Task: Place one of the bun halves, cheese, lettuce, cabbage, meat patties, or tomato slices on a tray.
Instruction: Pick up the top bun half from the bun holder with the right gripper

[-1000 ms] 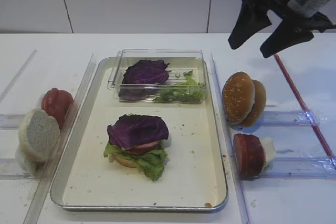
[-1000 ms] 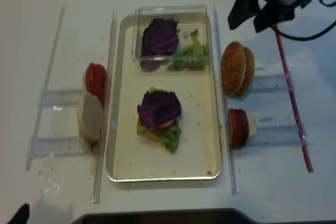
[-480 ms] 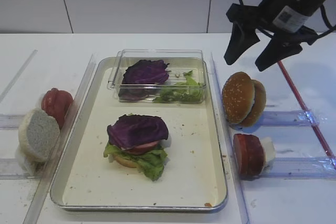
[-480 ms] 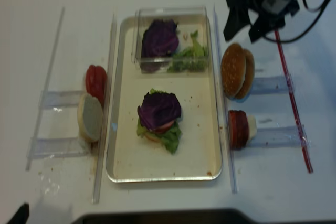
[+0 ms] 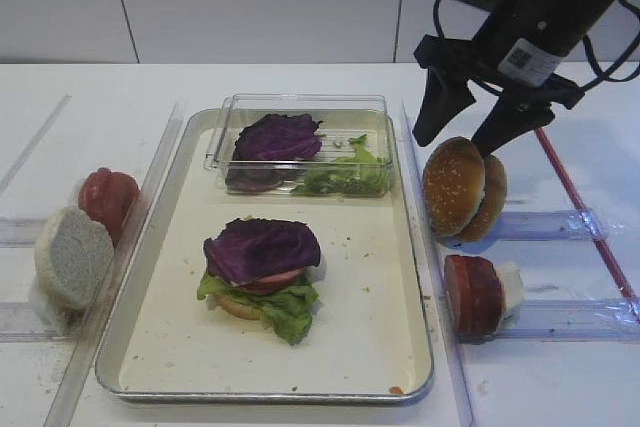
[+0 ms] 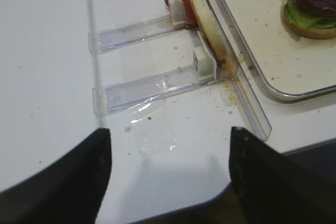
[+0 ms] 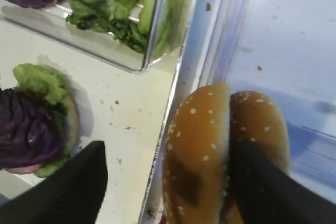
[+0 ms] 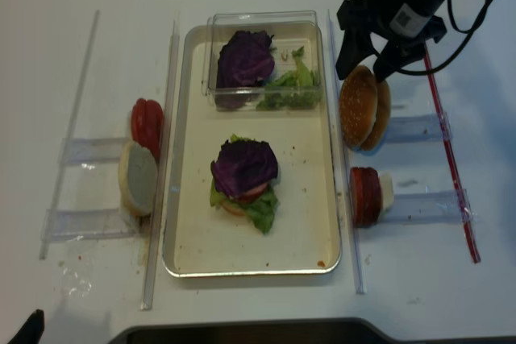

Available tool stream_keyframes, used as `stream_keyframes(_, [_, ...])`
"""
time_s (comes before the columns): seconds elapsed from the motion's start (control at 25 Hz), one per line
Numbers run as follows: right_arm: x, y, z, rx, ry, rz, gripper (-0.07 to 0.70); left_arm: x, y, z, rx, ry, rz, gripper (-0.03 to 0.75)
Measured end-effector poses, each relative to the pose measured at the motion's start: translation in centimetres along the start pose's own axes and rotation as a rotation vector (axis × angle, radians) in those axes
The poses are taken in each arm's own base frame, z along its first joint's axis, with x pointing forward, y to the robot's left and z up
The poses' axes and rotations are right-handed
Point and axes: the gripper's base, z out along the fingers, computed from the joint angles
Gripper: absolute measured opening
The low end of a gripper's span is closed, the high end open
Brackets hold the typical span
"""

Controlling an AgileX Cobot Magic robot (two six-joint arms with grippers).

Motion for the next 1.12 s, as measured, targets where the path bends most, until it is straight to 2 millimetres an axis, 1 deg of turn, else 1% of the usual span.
stream_keyframes(0.24, [0.0,1.1,1.7,-0.010,0.042,-0.026,0.480,0.0,0.0,0.0,-0.001,0.000,0.001,0.440])
stream_keyframes(0.32, [0.0,1.3,1.8,-0.008,0.045,-0.014,0.470,0.0,0.0,0.0,-0.001,0.000,0.001,0.440])
stream_keyframes(0.48, [0.1,0.8,1.8,0.045,0.051,0.016,0.460,0.0,0.0,0.0,-0.003,0.000,0.001,0.440])
stream_keyframes(0.72, [0.1,0.8,1.8,0.038,0.050,0.030,0.449,0.0,0.1,0.0,-0.007,0.001,0.001,0.440])
stream_keyframes(0.96, [0.1,0.8,1.8,0.038,0.050,0.032,0.325,0.0,0.1,0.0,-0.007,0.001,0.001,0.440])
stream_keyframes(1.12, [0.1,0.8,1.8,0.038,0.050,0.034,0.306,0.0,0.1,0.0,-0.008,0.001,0.002,0.440])
